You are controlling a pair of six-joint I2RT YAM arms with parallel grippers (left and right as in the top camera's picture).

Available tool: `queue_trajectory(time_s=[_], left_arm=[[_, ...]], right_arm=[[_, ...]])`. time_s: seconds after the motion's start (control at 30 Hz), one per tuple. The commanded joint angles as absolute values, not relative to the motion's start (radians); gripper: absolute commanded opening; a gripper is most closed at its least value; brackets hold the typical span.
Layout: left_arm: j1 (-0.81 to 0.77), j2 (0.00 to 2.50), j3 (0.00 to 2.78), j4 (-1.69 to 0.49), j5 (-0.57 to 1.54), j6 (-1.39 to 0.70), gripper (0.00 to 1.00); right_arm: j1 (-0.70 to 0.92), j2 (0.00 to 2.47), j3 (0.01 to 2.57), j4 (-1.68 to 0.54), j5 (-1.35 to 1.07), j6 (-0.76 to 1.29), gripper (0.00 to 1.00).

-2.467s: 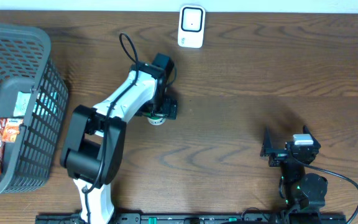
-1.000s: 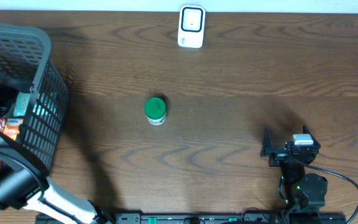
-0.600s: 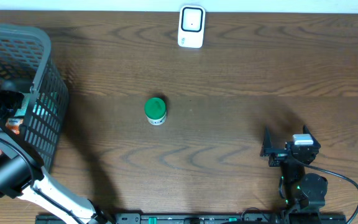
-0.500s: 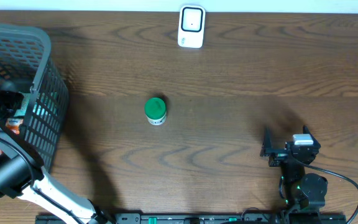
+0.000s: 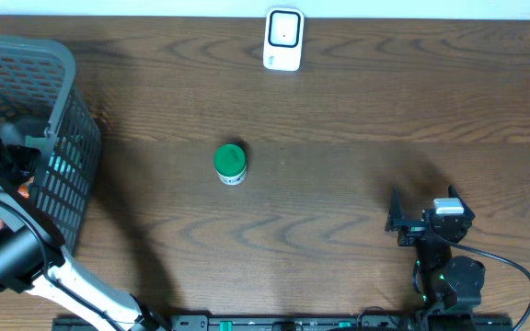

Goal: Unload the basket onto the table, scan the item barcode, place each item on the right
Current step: 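Reach the left gripper into the basket and grasp the orange Kleenex pack, then move the tissue pack past the scanner and place it right of the jar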

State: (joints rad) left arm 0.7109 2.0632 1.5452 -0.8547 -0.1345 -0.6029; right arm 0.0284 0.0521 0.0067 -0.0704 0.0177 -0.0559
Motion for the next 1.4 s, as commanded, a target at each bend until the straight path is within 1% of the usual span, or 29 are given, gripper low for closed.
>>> queue_trajectory(time_s=[0.0,0.2,0.23,0.33,0.37,0.53,0.73,0.87,1.1,1.23,1.37], left_arm=[[0.712,2.084,1.525,-0.846,-0.151,-0.611,0.98],[0.712,2.086,1.488,-0.83,-0.15,-0.611,0.98],[0.712,2.086,1.488,-0.839,-0.15,-0.61,1.0],[0.715,2.085,1.488,-0.859,-0.15,-0.561,0.82],[0.718,2.084,1.488,-0.863,-0.15,-0.548,0.79],[0.745,2.061,1.488,-0.897,-0.15,-0.535,0.72],[0.786,1.962,1.507,-0.942,-0.116,-0.535,0.72],[0.794,1.832,1.541,-0.947,0.025,-0.536,0.72],[0.778,1.548,1.547,-0.875,0.314,-0.567,0.72],[0.703,1.431,1.547,-0.849,0.45,-0.581,0.72],[0.529,1.369,1.547,-0.835,0.487,-0.585,0.72]], right_arm=[[0.015,0.051,0.006,-0.074,0.017,-0.057,0.99],[0.015,0.051,0.006,-0.075,0.017,-0.057,0.99],[0.015,0.051,0.006,-0.075,0.017,-0.057,0.99],[0.015,0.051,0.006,-0.075,0.017,-0.057,0.99],[0.015,0.051,0.006,-0.075,0.017,-0.057,0.99],[0.015,0.051,0.006,-0.075,0.017,-0.057,0.99],[0.015,0.051,0.006,-0.075,0.017,-0.057,0.99],[0.015,0.051,0.006,-0.075,0.017,-0.057,0.99],[0.015,0.051,0.006,-0.075,0.017,-0.057,0.99],[0.015,0.051,0.006,-0.074,0.017,-0.057,0.99],[0.015,0.051,0.006,-0.075,0.017,-0.057,0.99]])
